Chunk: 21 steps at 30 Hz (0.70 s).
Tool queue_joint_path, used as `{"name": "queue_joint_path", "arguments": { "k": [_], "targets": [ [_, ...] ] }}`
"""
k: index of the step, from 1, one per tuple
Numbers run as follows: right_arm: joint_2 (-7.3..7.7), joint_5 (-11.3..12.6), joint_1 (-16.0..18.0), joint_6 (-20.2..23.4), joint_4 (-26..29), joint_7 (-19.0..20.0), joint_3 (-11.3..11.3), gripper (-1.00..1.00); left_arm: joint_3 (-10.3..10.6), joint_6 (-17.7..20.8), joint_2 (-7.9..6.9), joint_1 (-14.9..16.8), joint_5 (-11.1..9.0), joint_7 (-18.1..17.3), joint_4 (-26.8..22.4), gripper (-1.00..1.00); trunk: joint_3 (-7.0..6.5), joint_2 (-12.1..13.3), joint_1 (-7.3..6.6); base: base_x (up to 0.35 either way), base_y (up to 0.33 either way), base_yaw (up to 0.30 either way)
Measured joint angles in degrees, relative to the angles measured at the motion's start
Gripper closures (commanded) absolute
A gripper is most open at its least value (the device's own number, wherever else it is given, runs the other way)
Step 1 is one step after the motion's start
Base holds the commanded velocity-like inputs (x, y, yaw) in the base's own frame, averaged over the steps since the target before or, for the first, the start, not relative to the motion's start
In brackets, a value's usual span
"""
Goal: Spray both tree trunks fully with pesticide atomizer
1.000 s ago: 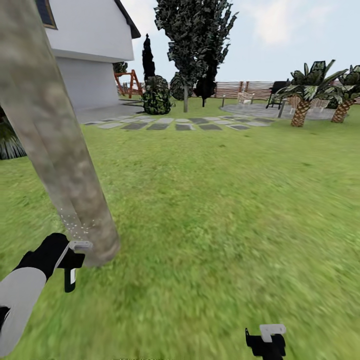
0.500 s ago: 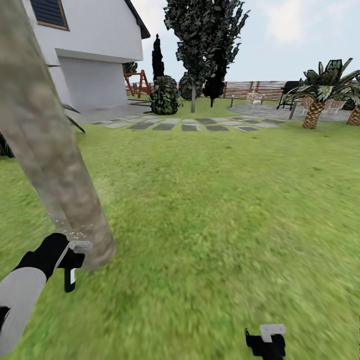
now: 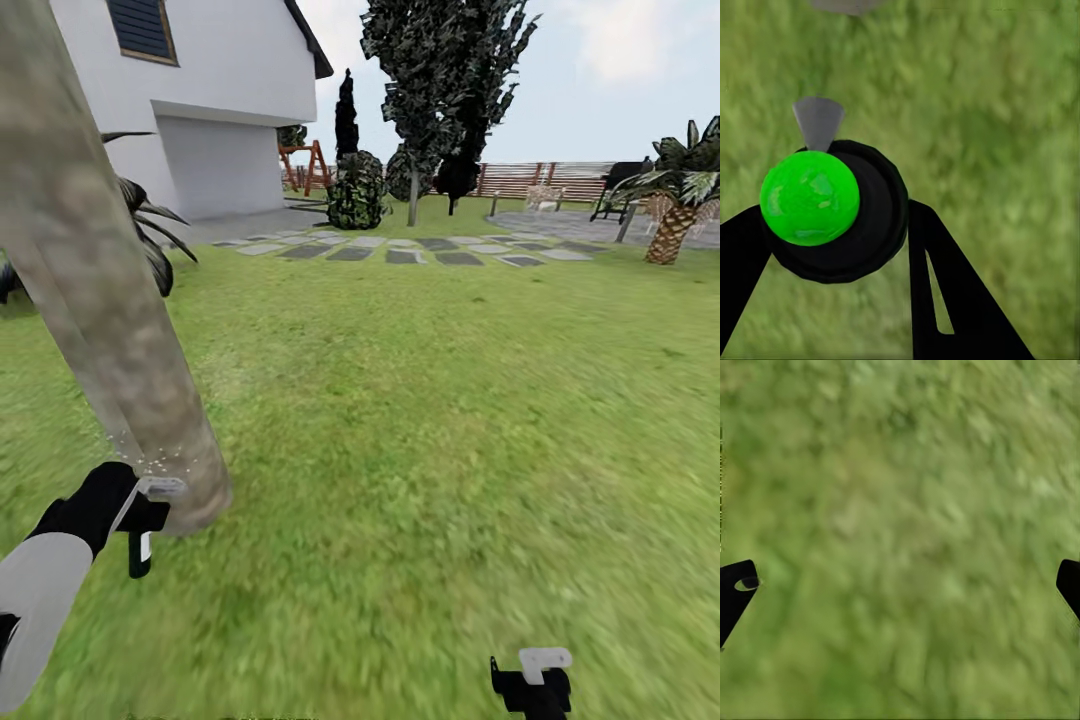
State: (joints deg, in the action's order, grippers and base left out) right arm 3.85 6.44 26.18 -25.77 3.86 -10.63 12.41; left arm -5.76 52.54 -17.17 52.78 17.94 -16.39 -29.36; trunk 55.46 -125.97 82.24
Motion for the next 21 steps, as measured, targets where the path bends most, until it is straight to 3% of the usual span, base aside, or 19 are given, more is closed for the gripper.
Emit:
{"name": "queue_joint_path", "arguments": {
  "k": [3,7,10,13,16,21],
  "targets": [
    [0.0,0.0,-0.01,0.01,0.01,0.0,-0.01,-1.0,0.02,0.22,0.02,0.15,0.02,-0.04,-1.58,1.0,0.0,0.0,0.0,0.002,-0.032,0.276],
    [0.0,0.02,-0.01,0.02,0.01,0.01,-0.01,-1.0,0.06,3.32,-0.01,1.14,0.0,-0.13,-2.46,1.0,0.0,0.0,0.0,0.0,-0.003,0.276],
    [0.0,0.0,-0.01,0.02,0.02,0.01,-0.01,-1.0,0.0,4.58,0.07,1.31,0.04,-0.13,-5.69,1.0,0.0,0.0,0.0,0.0,0.0,0.247],
    [0.01,0.03,-0.01,0.02,0.02,0.01,-0.02,-1.0,0.03,4.84,0.05,1.43,0.07,-0.17,-6.4,1.0,0.0,0.0,0.0,0.0,0.0,0.072],
    [0.09,0.01,-0.02,0.02,0.03,-0.03,-0.08,-1.0,0.07,5.09,-0.11,3.61,0.01,-0.32,-6.53,1.0,0.0,0.0,0.0,0.0,0.0,0.007],
    [0.1,-0.05,-0.02,0.01,0.02,-0.09,-0.07,-1.0,0.07,5.2,-0.01,3.64,0.1,-0.39,-6.52,1.0,0.0,0.0,-0.01,0.07,-0.069,0.0]
  ]
}}
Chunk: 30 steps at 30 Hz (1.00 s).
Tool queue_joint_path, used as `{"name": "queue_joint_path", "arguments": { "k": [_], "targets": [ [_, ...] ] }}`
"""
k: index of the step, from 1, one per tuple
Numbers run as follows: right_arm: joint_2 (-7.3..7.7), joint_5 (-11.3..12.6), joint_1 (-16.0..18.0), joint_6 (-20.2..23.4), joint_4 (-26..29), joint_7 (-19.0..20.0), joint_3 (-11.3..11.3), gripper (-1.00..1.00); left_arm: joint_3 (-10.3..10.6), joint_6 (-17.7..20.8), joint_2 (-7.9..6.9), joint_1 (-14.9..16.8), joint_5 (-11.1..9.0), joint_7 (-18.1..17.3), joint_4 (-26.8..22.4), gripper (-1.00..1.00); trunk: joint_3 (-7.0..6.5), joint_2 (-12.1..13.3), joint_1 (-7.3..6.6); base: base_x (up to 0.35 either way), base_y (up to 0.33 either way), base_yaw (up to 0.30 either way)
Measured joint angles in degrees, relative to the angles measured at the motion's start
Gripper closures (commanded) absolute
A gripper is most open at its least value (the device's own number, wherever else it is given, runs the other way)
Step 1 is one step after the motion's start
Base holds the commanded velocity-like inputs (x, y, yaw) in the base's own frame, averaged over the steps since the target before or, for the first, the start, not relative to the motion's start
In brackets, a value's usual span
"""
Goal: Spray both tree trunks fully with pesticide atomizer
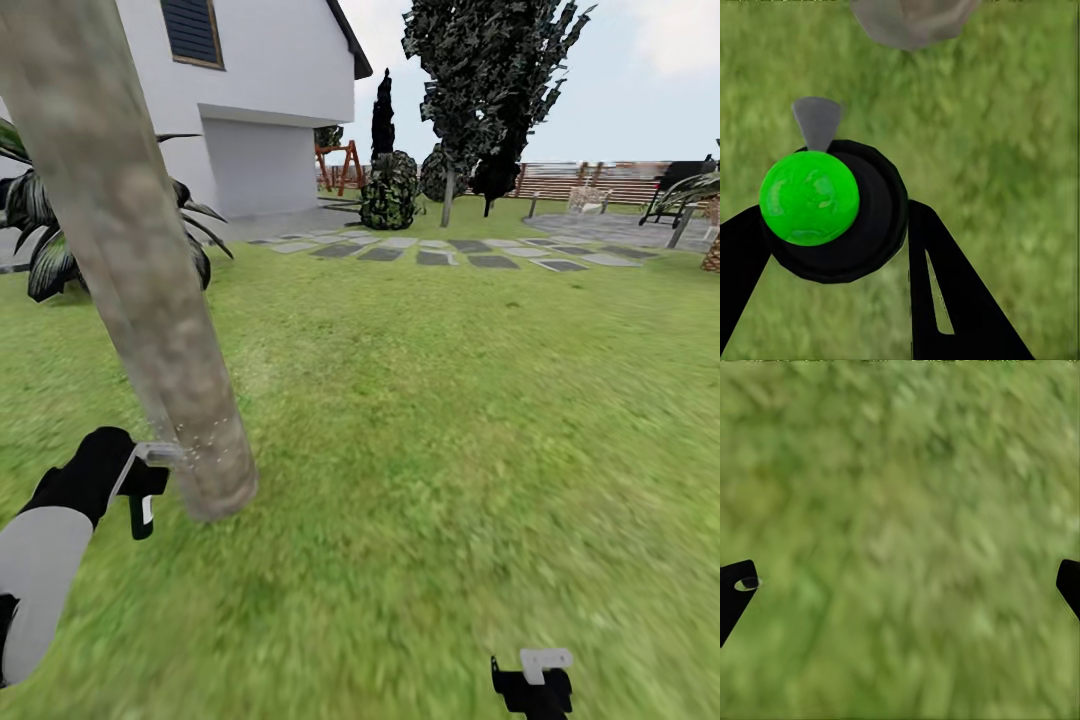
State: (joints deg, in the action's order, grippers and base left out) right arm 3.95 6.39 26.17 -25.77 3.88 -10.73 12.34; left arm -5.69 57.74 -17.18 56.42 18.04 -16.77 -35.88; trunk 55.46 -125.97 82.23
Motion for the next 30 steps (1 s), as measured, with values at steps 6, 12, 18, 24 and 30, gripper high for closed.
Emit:
{"name": "queue_joint_path", "arguments": {
  "k": [6,12,18,24,30],
  "targets": [
    [0.0,0.04,0.0,-0.02,0.0,-0.02,0.03,-1.0,0.01,-0.02,0.0,-0.11,-0.05,-0.01,0.01,1.0,0.0,0.0,0.01,0.047,-0.254,0.0],
    [0.0,0.04,0.0,-0.02,0.0,-0.01,0.08,-1.0,0.01,-0.02,0.0,0.02,-0.01,-0.01,0.01,1.0,0.0,0.0,0.01,0.027,-0.276,0.0],
    [0.0,0.04,0.0,-0.01,0.0,-0.01,0.07,-1.0,-0.05,0.0,0.0,0.15,0.02,-0.01,0.0,1.0,0.0,0.0,-0.01,0.21,-0.215,0.0],
    [-0.04,0.04,0.01,-0.01,-0.02,0.0,0.08,-1.0,-0.03,0.01,-0.01,0.02,0.03,-0.02,-0.01,1.0,0.0,0.0,-0.01,0.215,-0.211,0.104],
    [-0.08,0.05,0.02,-0.01,-0.02,0.0,0.07,-1.0,0.0,0.01,-0.01,-0.07,0.03,-0.02,-0.02,1.0,0.0,0.0,0.0,0.165,-0.24,0.269]
  ]
}}
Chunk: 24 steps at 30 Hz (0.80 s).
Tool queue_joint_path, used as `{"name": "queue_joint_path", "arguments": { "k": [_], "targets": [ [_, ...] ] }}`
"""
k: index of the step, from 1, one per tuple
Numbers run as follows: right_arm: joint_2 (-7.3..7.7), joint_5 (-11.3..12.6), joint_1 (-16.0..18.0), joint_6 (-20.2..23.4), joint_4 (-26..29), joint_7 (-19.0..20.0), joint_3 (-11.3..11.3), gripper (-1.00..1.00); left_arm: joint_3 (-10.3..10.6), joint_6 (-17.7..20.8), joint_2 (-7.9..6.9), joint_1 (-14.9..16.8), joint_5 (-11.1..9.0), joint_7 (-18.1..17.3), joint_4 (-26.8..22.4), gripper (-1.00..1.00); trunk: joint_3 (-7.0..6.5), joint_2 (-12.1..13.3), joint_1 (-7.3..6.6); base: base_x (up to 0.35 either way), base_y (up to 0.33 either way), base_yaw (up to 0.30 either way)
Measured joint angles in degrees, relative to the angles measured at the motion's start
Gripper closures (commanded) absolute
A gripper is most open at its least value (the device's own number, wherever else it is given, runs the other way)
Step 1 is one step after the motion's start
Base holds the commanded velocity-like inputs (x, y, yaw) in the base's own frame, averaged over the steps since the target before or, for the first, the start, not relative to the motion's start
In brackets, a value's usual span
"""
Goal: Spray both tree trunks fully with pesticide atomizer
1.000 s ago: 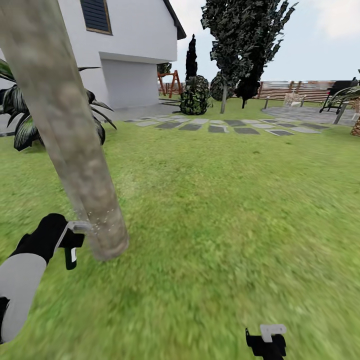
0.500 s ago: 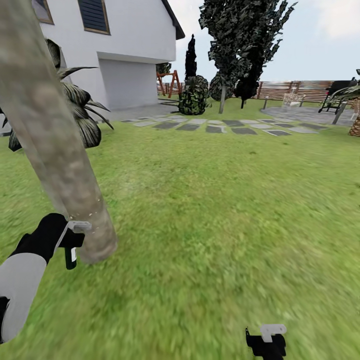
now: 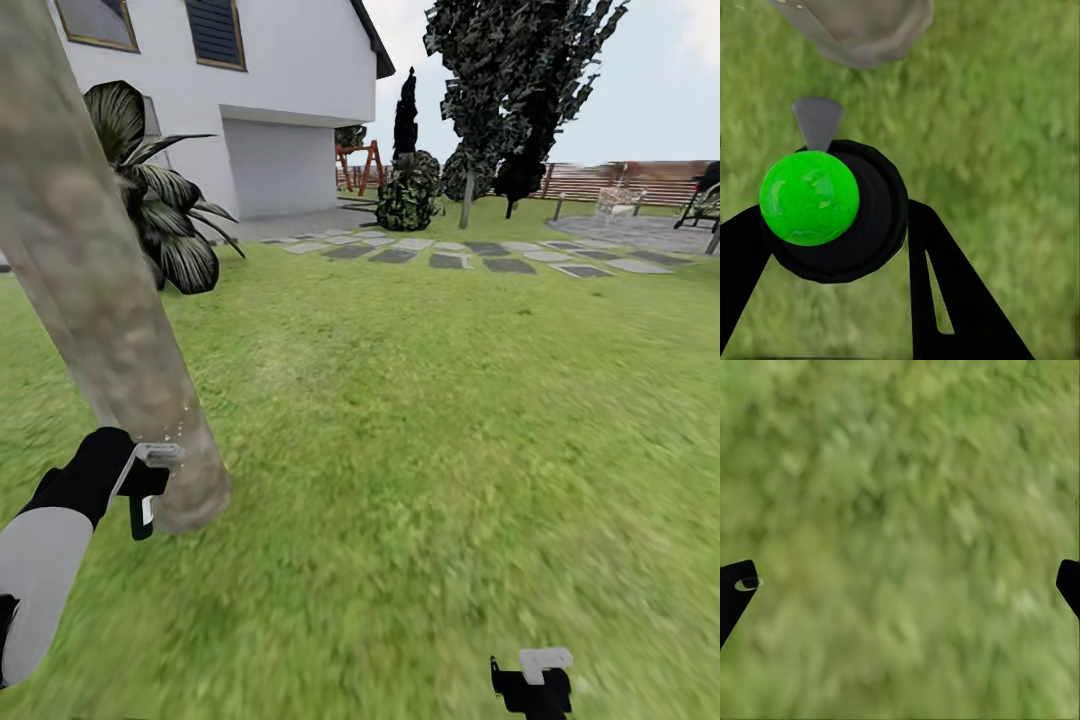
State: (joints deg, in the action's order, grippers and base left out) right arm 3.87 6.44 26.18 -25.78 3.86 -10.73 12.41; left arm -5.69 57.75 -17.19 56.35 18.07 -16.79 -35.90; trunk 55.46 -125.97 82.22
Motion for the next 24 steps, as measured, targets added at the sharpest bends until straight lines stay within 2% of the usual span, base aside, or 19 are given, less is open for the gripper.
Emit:
{"name": "queue_joint_path", "arguments": {
  "k": [6,17,24],
  "targets": [
    [0.01,0.0,0.0,0.0,0.0,0.0,0.0,-1.0,0.0,0.0,0.0,0.22,0.0,0.0,0.0,1.0,0.0,0.0,0.0,0.168,-0.241,0.258],
    [0.0,0.0,-0.02,0.0,0.02,0.08,0.0,-1.0,0.0,-0.02,0.02,0.21,0.0,0.01,0.03,1.0,0.0,0.0,0.0,0.185,-0.232,0.018],
    [-0.02,0.0,0.0,0.0,0.0,0.09,0.0,-1.0,0.0,0.0,0.0,0.21,0.0,0.0,0.0,1.0,0.0,0.0,0.01,0.092,-0.269,0.237]
  ]
}}
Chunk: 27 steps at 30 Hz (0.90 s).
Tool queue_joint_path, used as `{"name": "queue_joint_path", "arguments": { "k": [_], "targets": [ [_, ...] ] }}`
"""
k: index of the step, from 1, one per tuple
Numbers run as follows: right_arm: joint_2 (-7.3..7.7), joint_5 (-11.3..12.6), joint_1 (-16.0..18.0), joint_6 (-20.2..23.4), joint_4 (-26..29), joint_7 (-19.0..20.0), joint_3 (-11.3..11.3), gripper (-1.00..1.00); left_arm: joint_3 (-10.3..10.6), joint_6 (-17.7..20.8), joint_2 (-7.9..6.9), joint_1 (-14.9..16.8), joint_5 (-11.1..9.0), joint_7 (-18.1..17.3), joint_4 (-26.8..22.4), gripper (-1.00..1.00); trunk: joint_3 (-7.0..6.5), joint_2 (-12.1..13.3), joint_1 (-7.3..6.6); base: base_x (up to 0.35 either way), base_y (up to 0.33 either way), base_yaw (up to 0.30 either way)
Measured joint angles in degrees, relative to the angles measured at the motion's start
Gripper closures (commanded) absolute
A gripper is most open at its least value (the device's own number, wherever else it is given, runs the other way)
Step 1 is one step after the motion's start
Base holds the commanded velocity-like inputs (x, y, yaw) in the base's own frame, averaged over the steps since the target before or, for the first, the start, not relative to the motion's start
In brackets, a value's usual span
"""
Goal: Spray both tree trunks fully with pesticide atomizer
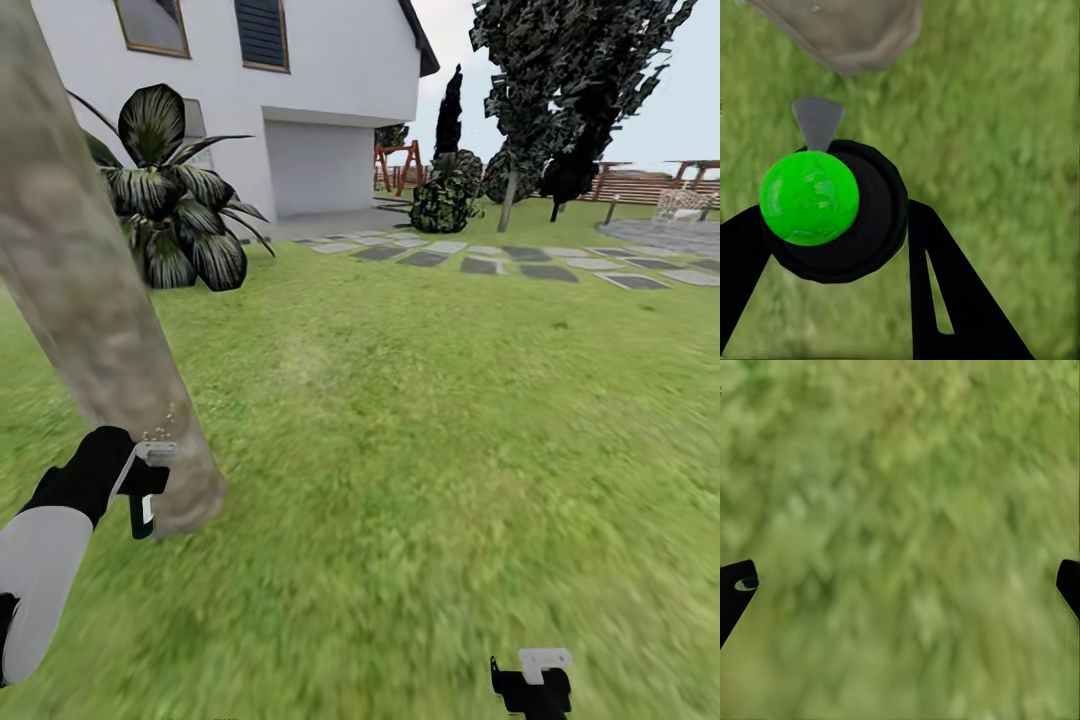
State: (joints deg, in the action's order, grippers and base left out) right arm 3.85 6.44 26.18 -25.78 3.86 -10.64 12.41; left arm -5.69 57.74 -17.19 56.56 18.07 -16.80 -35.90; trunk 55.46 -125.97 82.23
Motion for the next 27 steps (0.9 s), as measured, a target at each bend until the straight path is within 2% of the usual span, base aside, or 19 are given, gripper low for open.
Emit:
{"name": "queue_joint_path", "arguments": {
  "k": [6,10,13,15,18,27],
  "targets": [
    [0.0,0.0,0.0,0.0,0.0,0.0,0.0,-1.0,-0.19,0.0,0.0,-0.26,0.02,0.03,0.04,1.0,0.0,0.0,0.0,0.085,-0.272,0.276],
    [0.0,0.0,0.0,0.0,0.0,0.02,0.0,-1.0,-0.36,-0.1,-0.51,-0.88,0.09,0.22,0.76,1.0,0.0,0.0,0.0,0.101,-0.272,0.276],
    [0.0,0.0,0.0,0.0,0.0,0.08,0.0,-1.0,-1.33,-0.43,-0.54,-3.26,-0.04,0.25,0.91,1.0,0.0,0.0,0.0,0.146,-0.266,0.275],
    [0.0,0.0,0.0,0.0,0.0,0.09,0.0,-1.0,-2.75,-0.63,-0.22,-4.23,-0.15,0.26,0.89,1.0,0.0,0.0,-0.01,0.191,-0.24,0.207],
    [0.01,0.0,-0.01,0.01,0.02,0.08,0.0,-1.0,-3.51,-0.71,-0.1,-4.47,-0.08,0.34,0.94,1.0,0.0,0.0,-0.01,0.22,-0.221,0.062],
    [0.1,0.0,-0.02,0.0,0.02,0.08,0.0,-1.0,-4.07,-0.95,-0.16,-5.78,-0.08,0.44,2.54,1.0,0.0,0.0,-0.01,0.22,-0.21,0.002]
  ]
}}
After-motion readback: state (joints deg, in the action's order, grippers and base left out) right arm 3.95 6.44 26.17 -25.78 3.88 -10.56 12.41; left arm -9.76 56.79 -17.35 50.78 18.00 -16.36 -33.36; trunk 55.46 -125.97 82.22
